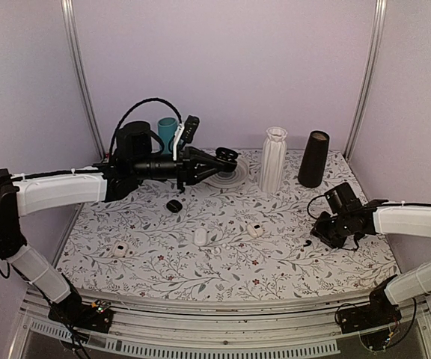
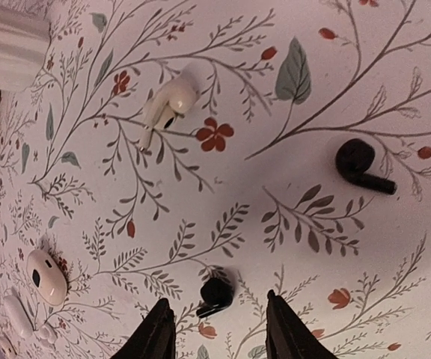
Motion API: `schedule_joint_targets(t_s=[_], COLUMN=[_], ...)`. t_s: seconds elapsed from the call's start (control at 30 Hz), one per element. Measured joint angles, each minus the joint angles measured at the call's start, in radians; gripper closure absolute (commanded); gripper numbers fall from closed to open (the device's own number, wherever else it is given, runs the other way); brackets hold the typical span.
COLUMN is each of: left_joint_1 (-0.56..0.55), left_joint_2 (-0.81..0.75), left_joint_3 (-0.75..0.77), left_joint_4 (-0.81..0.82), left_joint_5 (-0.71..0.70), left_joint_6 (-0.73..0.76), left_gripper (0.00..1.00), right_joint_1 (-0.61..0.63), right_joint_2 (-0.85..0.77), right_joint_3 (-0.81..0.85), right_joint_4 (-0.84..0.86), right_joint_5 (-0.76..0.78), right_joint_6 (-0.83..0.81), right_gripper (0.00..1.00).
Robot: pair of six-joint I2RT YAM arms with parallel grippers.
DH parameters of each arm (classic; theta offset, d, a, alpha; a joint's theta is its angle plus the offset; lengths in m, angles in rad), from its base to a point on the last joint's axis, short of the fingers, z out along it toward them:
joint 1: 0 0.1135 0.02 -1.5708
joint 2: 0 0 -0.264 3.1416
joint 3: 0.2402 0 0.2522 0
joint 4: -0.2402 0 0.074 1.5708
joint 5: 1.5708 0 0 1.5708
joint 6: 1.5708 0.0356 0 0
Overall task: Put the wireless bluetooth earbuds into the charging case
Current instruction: Move the earbuds to the center of the board.
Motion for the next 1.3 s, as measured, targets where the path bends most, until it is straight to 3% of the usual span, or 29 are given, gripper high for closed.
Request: schedule_joint_targets(t_s=[0.27,0.5,0.77,1.0,1.3], left_joint_1=[0.0,0.001,0.001,0.001,0.001], left_joint_2=[0.0,0.0,0.0,0.0,0.0], left_joint_3=[0.0,0.0,0.0,0.0,0.0], left_joint_4=[-0.003,-0.004,-0.011,-0.02,-0.02], left_joint_5=[-0.003,-0.003,-0.003,-0.003,-0.003], left_joint_6=[0.006,0.007,0.008,0.01,0.01], left_gripper=[1.0,1.0,1.0,1.0,1.0], right_joint_1=[-0.181,-0.264,-0.275,-0.275,-0.276], right_joint_2=[0.0,0.03,0.159,0.208,0.241], right_joint_3=[0.0,0.031,0.116,0.12,0.11], right_joint_4=[-0.001,-0.001,0.0,0.005,0.063], right_joint_5=[0.036,0.04,0.035,0.031,-0.044], right_joint_6=[-0.049,-0.127,-0.238,-0.276,-0.281], right_gripper=[0.59,0.6,0.6,0.5,0.46])
